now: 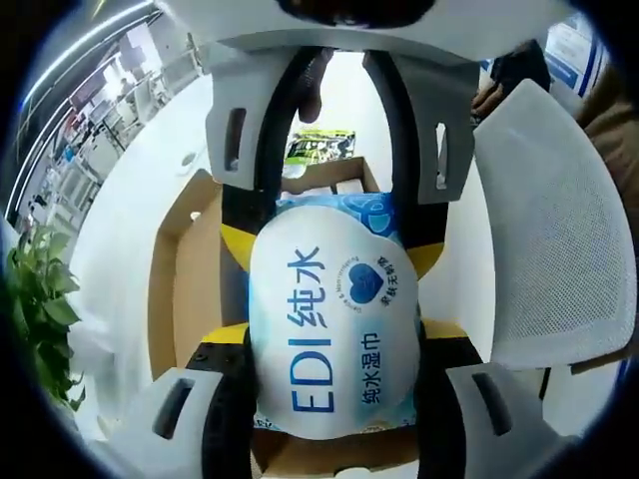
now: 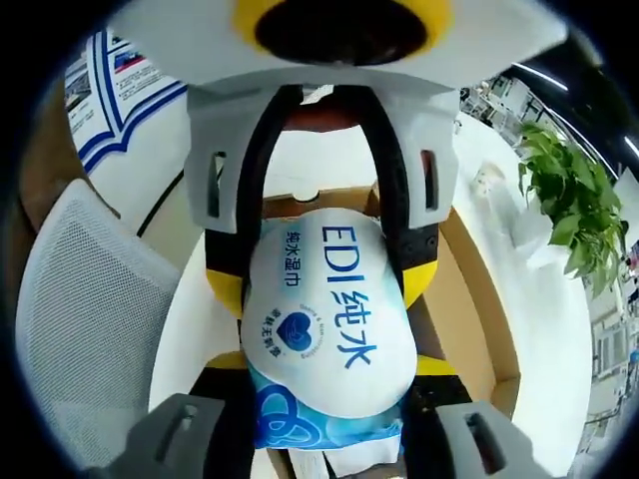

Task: Operate the shoe box by opening the lid, removing the specified soft item, and placing it in the target area until the item is outside and the box remains undamaged.

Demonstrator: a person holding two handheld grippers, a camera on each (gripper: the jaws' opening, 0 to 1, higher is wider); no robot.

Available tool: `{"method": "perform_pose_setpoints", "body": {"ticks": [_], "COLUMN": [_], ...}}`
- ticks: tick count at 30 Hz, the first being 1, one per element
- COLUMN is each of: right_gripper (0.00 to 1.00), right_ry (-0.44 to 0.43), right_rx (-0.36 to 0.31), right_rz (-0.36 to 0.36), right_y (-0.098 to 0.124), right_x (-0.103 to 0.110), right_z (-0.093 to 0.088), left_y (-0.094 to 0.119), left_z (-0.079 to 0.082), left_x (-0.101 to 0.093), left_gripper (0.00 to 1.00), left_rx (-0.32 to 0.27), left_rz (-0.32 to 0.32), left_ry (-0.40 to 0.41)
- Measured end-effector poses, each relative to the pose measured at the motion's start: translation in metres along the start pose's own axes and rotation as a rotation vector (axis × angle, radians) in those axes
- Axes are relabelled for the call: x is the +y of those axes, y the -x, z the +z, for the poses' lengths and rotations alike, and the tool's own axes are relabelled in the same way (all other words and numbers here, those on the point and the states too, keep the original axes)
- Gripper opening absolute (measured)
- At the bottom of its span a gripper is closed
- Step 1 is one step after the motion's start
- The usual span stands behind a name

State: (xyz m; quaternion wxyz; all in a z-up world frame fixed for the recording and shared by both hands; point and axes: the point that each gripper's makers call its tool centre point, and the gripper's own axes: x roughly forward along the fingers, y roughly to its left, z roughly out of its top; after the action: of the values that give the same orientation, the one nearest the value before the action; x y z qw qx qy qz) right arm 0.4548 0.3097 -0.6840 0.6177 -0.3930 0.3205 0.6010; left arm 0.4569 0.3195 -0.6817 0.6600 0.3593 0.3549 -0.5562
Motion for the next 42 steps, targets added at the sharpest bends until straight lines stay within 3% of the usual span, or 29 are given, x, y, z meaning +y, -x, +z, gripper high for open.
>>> {"method": "perform_pose_setpoints", "body": {"ticks": [7, 9, 10, 19, 42], "right_gripper": [0.55, 0.54, 0.54, 0.54, 0.53], "right_ry": [-0.036, -0.089, -0.061, -0.116, -0.198], "right_rx": [0.009, -0.008, -0.004, 0.013, 0.035], "right_rz": [-0.023, -0.031, -0.034, -0.041, -0.129], "right_y": [0.017, 0.024, 0.026, 0.039, 0.097], "right_x": [0.002, 0.003, 0.002, 0.014, -0.001], "right_z": [-0.022, -0.030, -0.032, -0.059, -0.125], "left_y": [-0.010, -0.013, -0.014, -0.030, -0.058], "left_z": [0.028, 0.036, 0.042, 0.065, 0.149], "left_x": [-0.006, -0.006, -0.008, -0.021, -0.013], "left_gripper": [0.63, 0.61, 0.61, 0.60, 0.60], "left_rx": [-0.012, -0.012, -0.019, -0.019, -0.050], "left_rz": [-0.025, -0.022, -0.028, -0.074, -0.101], "left_ry": [-0.048, -0.071, -0.067, -0.101, -0.216]}}
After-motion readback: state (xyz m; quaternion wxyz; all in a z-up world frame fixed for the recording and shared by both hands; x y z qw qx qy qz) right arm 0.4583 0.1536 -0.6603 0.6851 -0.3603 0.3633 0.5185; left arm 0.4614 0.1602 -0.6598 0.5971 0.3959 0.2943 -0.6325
